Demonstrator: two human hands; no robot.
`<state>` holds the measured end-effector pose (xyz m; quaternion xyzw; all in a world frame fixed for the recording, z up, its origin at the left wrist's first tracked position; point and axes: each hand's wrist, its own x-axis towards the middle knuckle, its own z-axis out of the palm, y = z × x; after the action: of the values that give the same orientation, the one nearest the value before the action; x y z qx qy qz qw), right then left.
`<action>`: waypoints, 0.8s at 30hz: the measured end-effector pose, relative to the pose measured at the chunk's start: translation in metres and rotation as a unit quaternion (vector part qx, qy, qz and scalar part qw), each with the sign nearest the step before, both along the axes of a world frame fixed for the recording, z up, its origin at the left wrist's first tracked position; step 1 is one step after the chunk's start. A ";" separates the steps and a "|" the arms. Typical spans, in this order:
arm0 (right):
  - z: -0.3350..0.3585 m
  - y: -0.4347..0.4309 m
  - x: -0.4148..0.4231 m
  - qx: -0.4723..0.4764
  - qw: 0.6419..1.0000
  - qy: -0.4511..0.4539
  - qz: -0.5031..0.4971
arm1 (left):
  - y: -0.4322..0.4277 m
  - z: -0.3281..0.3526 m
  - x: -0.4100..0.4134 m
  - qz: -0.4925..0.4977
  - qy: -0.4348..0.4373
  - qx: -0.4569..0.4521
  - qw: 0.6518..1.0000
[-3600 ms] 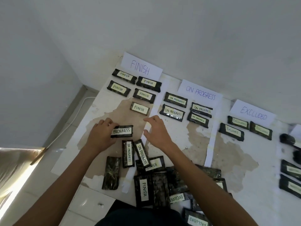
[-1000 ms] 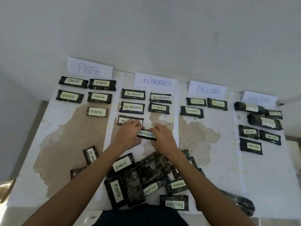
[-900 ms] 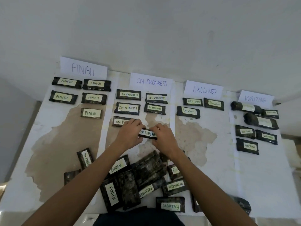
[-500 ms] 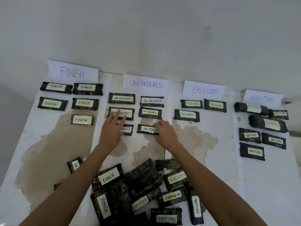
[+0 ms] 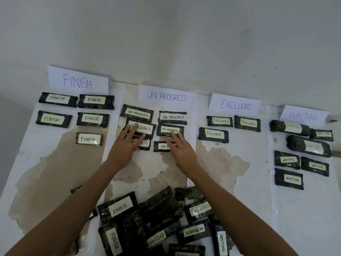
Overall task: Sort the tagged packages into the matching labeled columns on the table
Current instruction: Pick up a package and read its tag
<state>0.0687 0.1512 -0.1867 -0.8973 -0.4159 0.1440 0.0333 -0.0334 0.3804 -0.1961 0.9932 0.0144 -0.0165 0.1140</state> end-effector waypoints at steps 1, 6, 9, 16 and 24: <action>-0.001 0.001 0.000 -0.003 1.000 0.000 -0.007 | 0.001 0.001 0.001 -0.005 -0.003 0.005 1.000; -0.001 0.005 0.001 0.000 1.000 0.003 -0.026 | 0.000 0.006 0.002 -0.013 0.003 0.022 1.000; 0.004 0.005 -0.002 -0.003 1.000 0.007 -0.021 | -0.001 0.011 0.002 -0.014 0.019 0.033 0.999; 0.039 0.002 -0.030 0.044 0.997 0.060 -0.022 | -0.025 0.033 -0.019 0.028 0.031 -0.035 0.998; 0.067 -0.024 -0.100 -0.047 0.973 0.201 0.105 | -0.050 0.048 -0.087 0.028 0.017 -0.190 0.981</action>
<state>-0.0310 0.1268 -0.1194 -0.8019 -0.4851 0.3438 0.0588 -0.1208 0.3308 -0.1477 0.9522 0.0405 -0.0324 0.3009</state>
